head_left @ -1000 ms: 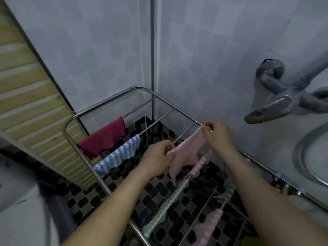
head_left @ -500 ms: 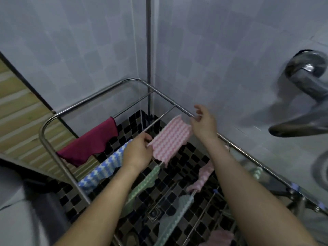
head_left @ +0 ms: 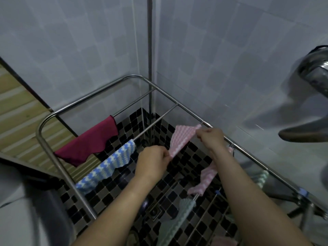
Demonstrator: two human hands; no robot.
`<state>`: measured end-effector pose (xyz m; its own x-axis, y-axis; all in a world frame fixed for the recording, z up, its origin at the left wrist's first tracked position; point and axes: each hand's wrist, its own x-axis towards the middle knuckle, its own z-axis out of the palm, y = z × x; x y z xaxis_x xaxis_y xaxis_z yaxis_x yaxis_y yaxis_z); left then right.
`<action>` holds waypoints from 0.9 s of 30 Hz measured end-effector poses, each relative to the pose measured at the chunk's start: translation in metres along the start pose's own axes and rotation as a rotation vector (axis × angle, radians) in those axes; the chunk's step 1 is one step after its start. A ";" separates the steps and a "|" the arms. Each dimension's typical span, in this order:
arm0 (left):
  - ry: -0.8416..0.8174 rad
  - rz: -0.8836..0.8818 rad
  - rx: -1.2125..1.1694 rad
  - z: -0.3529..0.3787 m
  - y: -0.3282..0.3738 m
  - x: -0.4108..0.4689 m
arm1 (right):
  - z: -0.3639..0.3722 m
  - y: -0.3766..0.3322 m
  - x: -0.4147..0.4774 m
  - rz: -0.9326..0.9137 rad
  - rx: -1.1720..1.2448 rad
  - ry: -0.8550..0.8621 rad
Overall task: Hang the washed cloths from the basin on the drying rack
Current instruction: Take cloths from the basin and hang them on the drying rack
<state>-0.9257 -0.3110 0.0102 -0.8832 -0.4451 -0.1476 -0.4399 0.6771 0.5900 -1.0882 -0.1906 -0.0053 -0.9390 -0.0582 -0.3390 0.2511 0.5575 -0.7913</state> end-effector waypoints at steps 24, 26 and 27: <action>0.031 -0.018 0.105 0.010 0.011 -0.005 | 0.002 -0.009 -0.027 -0.461 -0.538 -0.227; 0.034 -0.047 0.124 0.012 0.012 -0.008 | 0.002 -0.010 -0.029 -0.456 -0.547 -0.232; 0.042 -0.053 0.124 0.012 0.013 -0.010 | 0.001 -0.011 -0.030 -0.452 -0.550 -0.234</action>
<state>-0.9244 -0.2910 0.0096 -0.8516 -0.5049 -0.1410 -0.5050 0.7180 0.4790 -1.0625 -0.1960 0.0127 -0.8331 -0.5198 -0.1890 -0.3583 0.7675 -0.5315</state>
